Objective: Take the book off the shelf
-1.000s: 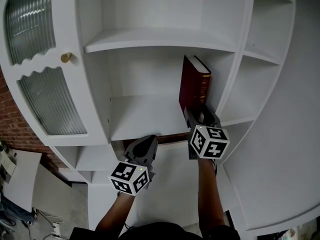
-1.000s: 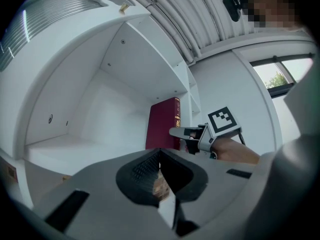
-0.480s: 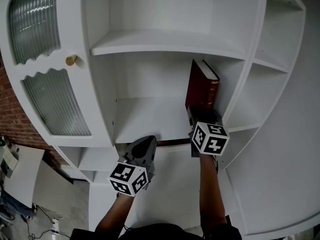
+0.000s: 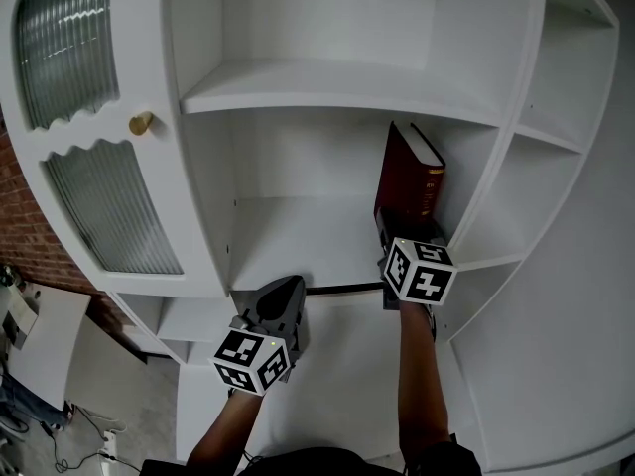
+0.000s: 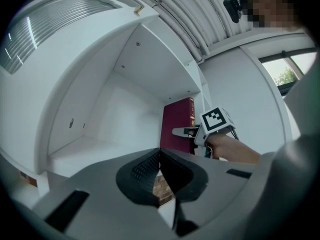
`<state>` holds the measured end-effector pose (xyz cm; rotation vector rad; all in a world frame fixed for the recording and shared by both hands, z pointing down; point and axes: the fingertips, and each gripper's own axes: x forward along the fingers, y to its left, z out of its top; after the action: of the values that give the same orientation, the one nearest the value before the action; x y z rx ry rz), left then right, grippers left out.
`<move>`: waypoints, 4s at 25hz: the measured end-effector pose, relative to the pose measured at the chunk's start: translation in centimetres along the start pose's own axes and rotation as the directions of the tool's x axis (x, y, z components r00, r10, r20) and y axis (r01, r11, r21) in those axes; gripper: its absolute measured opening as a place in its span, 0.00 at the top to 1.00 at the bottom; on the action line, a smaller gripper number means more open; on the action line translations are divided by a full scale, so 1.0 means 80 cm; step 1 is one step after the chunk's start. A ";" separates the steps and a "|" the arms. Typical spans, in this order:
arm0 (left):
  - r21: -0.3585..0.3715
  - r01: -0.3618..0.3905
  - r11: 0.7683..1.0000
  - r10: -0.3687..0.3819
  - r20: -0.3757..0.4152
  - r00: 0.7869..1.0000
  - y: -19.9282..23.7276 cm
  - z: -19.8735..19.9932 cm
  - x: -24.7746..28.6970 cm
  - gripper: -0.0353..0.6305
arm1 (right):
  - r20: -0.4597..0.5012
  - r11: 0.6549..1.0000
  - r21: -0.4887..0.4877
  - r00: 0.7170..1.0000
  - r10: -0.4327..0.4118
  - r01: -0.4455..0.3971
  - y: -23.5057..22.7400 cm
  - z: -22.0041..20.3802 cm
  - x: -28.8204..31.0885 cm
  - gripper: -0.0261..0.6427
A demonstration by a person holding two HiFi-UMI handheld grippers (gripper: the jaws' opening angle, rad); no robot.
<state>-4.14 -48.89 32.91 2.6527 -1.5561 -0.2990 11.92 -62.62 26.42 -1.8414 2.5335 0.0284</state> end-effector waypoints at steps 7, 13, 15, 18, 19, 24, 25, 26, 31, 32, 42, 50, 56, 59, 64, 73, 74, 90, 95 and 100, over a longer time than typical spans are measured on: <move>-0.005 0.002 1.000 -0.002 0.006 1.000 0.003 -0.001 0.002 0.92 | -0.036 1.000 0.001 0.999 0.030 -0.030 0.002 -0.003 0.007 0.56; -0.006 0.001 1.000 -0.001 0.010 1.000 0.003 0.000 0.004 0.92 | -0.032 1.000 0.000 0.999 0.031 -0.031 0.002 -0.003 0.007 0.56; -0.009 0.000 1.000 0.000 0.009 1.000 0.004 -0.001 0.004 0.92 | -0.030 1.000 -0.003 0.999 0.026 -0.026 0.001 -0.003 0.006 0.56; -0.010 -0.008 1.000 0.008 0.010 1.000 0.005 0.000 0.002 0.92 | -0.023 1.000 -0.011 1.000 0.013 -0.013 0.000 -0.002 0.004 0.58; -0.010 -0.011 1.000 0.011 0.012 1.000 0.006 0.001 0.002 0.92 | -0.020 1.000 -0.011 1.000 0.011 -0.011 0.000 -0.002 0.003 0.58; -0.007 -0.017 1.000 0.017 0.020 1.000 0.006 0.005 -0.002 0.92 | -0.008 1.000 -0.005 1.000 0.017 -0.017 0.002 -0.001 -0.002 0.60; -0.007 -0.018 1.000 0.018 0.021 1.000 0.006 0.005 -0.002 0.92 | -0.005 1.000 -0.004 1.000 0.018 -0.018 0.002 -0.001 -0.003 0.61; -0.008 -0.018 1.000 0.018 0.021 1.000 0.005 0.005 -0.003 0.92 | -0.002 1.000 -0.003 1.000 0.020 -0.020 0.003 0.000 -0.005 0.61; -0.010 -0.011 1.000 0.011 0.027 1.000 -0.002 0.006 -0.006 0.92 | 0.017 0.999 0.009 0.999 0.033 -0.033 0.006 0.001 -0.015 0.61; -0.010 -0.009 1.000 0.009 0.029 1.000 -0.004 0.006 -0.008 0.92 | 0.020 0.999 0.010 0.999 0.036 -0.036 0.007 0.000 -0.017 0.61; -0.015 0.005 1.000 -0.004 0.040 0.999 -0.016 0.009 -0.029 0.92 | 0.047 0.999 0.004 0.998 0.043 -0.044 0.021 0.003 -0.049 0.61; -0.013 0.034 0.999 -0.033 0.034 0.999 -0.027 0.008 -0.054 0.92 | 0.057 0.999 -0.001 0.998 0.033 -0.033 0.036 0.004 -0.081 0.61; -0.018 0.054 0.998 -0.053 0.036 0.998 -0.032 0.011 -0.076 0.92 | 0.066 1.000 -0.005 0.997 0.025 -0.025 0.053 0.008 -0.108 0.61; -0.023 0.064 0.998 -0.063 0.038 0.997 -0.034 0.012 -0.087 0.92 | 0.066 1.000 -0.007 0.998 0.019 -0.019 0.061 0.008 -0.120 0.61; -0.030 0.082 0.996 -0.081 0.037 0.996 -0.039 0.012 -0.106 0.92 | 0.068 1.000 -0.002 0.998 0.004 -0.004 0.071 0.009 -0.140 0.61; -0.044 0.113 0.993 -0.112 0.026 0.993 -0.042 0.008 -0.136 0.92 | 0.062 1.000 0.008 0.998 -0.012 0.011 0.096 0.004 -0.174 0.61; -0.046 0.117 0.992 -0.116 0.024 0.993 -0.043 0.007 -0.140 0.92 | 0.061 1.000 0.009 0.998 -0.014 0.013 0.099 0.003 -0.178 0.61; -0.063 0.168 0.984 -0.167 0.017 0.986 -0.053 0.008 -0.213 0.92 | 0.037 0.999 0.008 0.999 -0.031 0.031 0.153 -0.011 -0.242 0.61; -0.067 0.172 0.983 -0.171 0.023 0.985 -0.050 0.011 -0.235 0.92 | 0.021 0.999 0.014 0.999 -0.039 0.039 0.167 -0.023 -0.264 0.61; -0.079 0.182 0.980 -0.182 0.015 0.983 -0.050 0.004 -0.252 0.92 | 0.001 0.998 0.027 0.999 -0.053 0.053 0.175 -0.042 -0.286 0.61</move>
<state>-10.29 -29.41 34.86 2.7381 -1.2759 -0.3721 5.68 -36.57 30.33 -1.8966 2.4705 -0.0039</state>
